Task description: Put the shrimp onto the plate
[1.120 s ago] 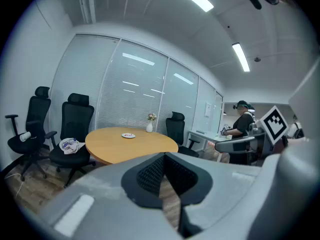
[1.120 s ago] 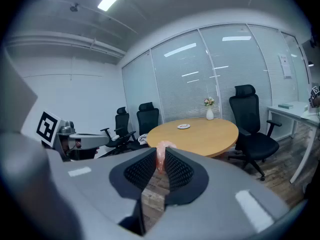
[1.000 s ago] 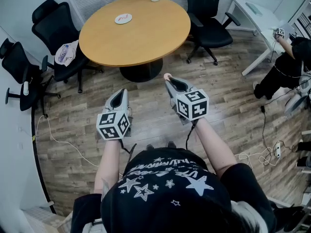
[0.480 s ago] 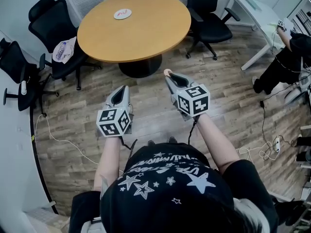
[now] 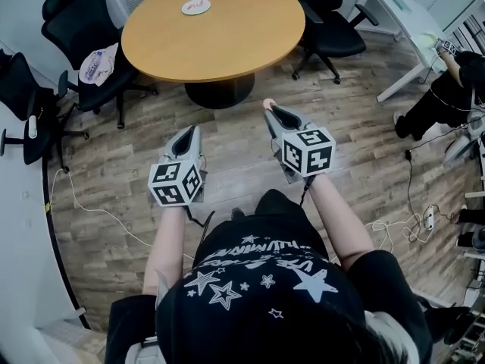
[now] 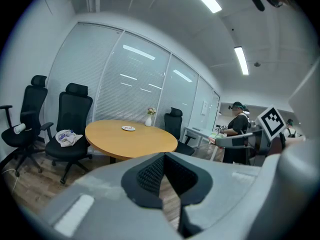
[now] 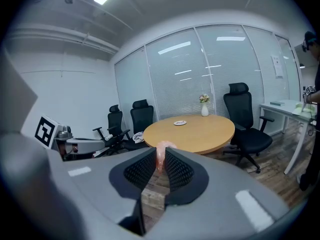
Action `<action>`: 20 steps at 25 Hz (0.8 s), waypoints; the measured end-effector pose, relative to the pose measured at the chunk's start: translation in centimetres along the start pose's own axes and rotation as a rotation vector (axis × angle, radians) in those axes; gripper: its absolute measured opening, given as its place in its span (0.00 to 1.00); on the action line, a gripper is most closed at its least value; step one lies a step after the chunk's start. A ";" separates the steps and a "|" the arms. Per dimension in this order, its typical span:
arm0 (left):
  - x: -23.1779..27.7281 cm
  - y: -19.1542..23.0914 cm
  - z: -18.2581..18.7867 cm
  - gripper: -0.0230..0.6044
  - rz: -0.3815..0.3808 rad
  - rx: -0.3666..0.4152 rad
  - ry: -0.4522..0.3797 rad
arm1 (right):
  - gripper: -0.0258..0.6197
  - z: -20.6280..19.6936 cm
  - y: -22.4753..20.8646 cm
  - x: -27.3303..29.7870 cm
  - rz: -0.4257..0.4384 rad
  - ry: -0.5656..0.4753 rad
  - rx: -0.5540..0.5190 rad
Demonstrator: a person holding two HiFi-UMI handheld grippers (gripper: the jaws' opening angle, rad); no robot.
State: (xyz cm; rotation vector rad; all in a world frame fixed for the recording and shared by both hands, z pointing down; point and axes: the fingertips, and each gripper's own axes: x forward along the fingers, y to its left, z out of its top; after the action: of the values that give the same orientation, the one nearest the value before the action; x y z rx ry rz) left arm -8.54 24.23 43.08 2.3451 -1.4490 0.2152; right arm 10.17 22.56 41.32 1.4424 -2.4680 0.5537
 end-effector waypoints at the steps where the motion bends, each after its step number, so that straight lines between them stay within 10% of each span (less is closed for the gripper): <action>1: 0.0 0.3 -0.1 0.04 0.001 -0.003 0.002 | 0.13 -0.3 0.0 0.1 -0.003 0.007 0.003; 20: 8.5 6.3 2.9 0.04 0.100 -0.036 0.012 | 0.13 2.3 -5.9 11.6 0.077 0.071 0.025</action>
State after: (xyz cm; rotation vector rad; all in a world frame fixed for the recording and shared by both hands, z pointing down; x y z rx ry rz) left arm -10.44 13.49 44.63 2.2422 -1.5532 0.2274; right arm 9.63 9.81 44.85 1.3175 -2.4785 0.6422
